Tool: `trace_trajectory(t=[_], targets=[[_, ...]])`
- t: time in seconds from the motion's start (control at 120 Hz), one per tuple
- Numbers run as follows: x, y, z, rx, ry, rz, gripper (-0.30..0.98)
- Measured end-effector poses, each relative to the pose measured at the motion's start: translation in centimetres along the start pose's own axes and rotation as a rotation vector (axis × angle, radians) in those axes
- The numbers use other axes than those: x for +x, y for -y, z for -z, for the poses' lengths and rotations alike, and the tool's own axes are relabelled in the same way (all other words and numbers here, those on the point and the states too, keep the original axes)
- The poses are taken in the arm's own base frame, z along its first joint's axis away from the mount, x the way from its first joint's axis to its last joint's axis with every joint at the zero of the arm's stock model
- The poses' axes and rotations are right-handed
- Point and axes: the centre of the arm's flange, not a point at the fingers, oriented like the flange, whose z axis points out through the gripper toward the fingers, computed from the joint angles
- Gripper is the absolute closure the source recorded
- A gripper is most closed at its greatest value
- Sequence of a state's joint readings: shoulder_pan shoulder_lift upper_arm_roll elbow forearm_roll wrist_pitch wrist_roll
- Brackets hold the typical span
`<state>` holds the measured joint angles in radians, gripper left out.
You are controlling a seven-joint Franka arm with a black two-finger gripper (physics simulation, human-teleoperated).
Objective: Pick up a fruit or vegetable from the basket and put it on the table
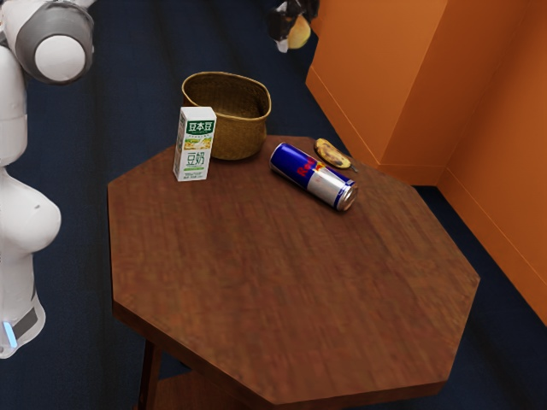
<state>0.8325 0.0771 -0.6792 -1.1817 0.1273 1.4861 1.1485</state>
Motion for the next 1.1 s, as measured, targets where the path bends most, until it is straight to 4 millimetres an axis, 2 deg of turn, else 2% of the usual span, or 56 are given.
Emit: trace_trajectory(t=[0.05,0.092,0.117,0.242,0.308,0.358,0.433,0.5,0.517,0.575,0.75,0.867,1.1], targets=[[3.8,-1.8,0.5,0.002,-0.017,-0.07,0.45],[5.4,-2.6,0.7,0.004,-0.024,-0.097,0.46],[5.8,-2.7,0.4,0.002,-0.023,-0.103,0.46],[5.7,-2.2,-7.6,-0.083,0.035,-0.086,0.46],[5.8,-2.1,-9.0,-0.079,0.032,-0.08,0.46],[7.1,-2.6,-9.5,-0.074,0.023,-0.098,0.46],[9.6,-3.9,-9.8,-0.063,0.005,-0.136,0.46],[10.7,-4.4,-9.7,-0.05,-0.006,-0.147,0.46],[10.8,-4.4,-9.7,-0.046,-0.007,-0.147,0.45],[10.9,-4.2,-9.8,-0.039,-0.009,-0.143,0.3],[11.3,-4.4,-9.6,-0.028,-0.014,-0.138,0.11],[11.9,-4.8,-9.4,-0.024,-0.018,-0.142,0.05],[11.9,-4.7,-9.7,-0.028,-0.016,-0.131,0.01]])
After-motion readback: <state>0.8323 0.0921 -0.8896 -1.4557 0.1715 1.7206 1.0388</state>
